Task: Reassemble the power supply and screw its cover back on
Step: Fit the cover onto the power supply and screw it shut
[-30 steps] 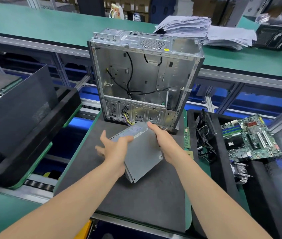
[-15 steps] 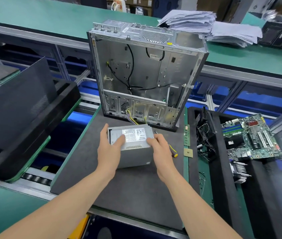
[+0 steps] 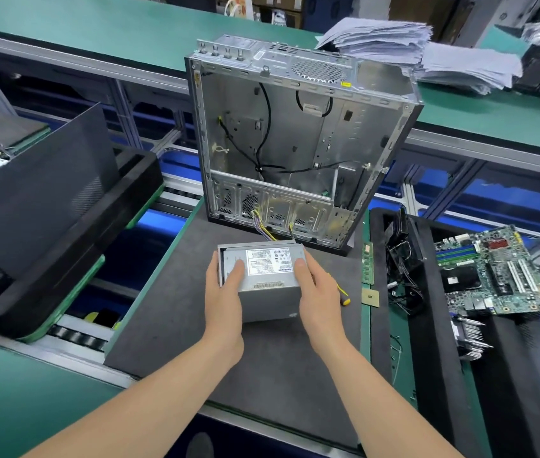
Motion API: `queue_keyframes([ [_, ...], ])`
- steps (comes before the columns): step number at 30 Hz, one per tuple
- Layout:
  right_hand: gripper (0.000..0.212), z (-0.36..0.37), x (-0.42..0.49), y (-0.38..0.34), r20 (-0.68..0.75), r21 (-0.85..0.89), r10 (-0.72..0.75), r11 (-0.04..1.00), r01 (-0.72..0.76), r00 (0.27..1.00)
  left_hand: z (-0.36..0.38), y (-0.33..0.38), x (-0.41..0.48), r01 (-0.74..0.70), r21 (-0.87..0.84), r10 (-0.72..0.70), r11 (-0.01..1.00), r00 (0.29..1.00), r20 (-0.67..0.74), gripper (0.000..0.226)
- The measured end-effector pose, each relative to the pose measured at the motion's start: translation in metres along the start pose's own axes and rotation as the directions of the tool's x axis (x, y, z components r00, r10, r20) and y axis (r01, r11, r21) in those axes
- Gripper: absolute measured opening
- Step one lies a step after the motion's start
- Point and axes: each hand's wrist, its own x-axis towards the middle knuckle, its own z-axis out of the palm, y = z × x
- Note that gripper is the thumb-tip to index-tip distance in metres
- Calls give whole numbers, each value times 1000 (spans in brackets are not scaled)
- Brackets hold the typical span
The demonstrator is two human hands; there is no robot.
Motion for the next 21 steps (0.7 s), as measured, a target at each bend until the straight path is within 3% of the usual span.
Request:
queue_keyframes([
  [15, 42, 13, -2, -8, 34, 139, 145, 979, -148, 989, -7, 0, -2, -82, 174, 87, 981, 996, -27, 47],
  [21, 50, 24, -9, -11, 30, 109, 197, 974, -199, 980, -12, 12, 5, -14, 221, 29, 975, 997, -64, 30],
])
